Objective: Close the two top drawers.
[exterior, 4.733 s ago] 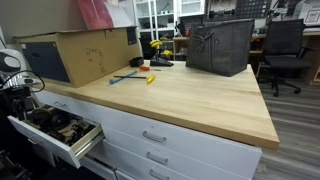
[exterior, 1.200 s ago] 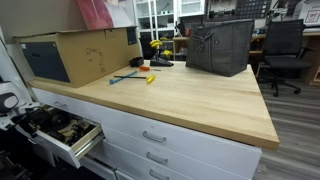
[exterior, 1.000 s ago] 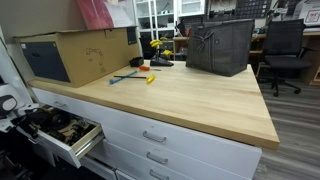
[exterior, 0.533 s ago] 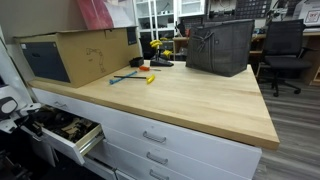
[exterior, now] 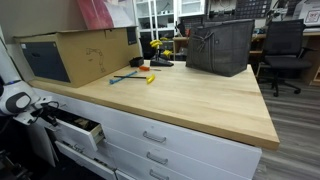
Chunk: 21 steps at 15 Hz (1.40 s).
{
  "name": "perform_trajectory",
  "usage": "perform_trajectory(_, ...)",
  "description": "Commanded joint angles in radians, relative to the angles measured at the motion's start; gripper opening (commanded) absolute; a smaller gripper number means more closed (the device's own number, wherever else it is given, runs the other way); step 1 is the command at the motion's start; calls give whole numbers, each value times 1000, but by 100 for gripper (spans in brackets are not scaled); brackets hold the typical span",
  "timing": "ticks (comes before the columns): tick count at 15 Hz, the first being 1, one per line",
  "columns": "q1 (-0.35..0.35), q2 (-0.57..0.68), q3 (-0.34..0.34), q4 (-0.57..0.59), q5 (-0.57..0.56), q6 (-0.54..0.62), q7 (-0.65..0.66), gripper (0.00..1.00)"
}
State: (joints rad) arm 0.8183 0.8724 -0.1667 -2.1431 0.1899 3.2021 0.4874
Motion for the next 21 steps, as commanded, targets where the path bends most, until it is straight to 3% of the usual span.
perform_trajectory(1, 5, 36, -56, 83, 30, 29, -48, 0)
perform_trajectory(5, -36, -6, -30, 77, 31, -13, -59, 0)
perform_trajectory(13, -59, -125, 46, -89, 27, -77, -48, 0)
perform_trajectory(18, -35, -150, -5, -138, 21, -40, -46, 0)
perform_trajectory(21, -9, -111, -80, -141, 9, 12, -57, 0)
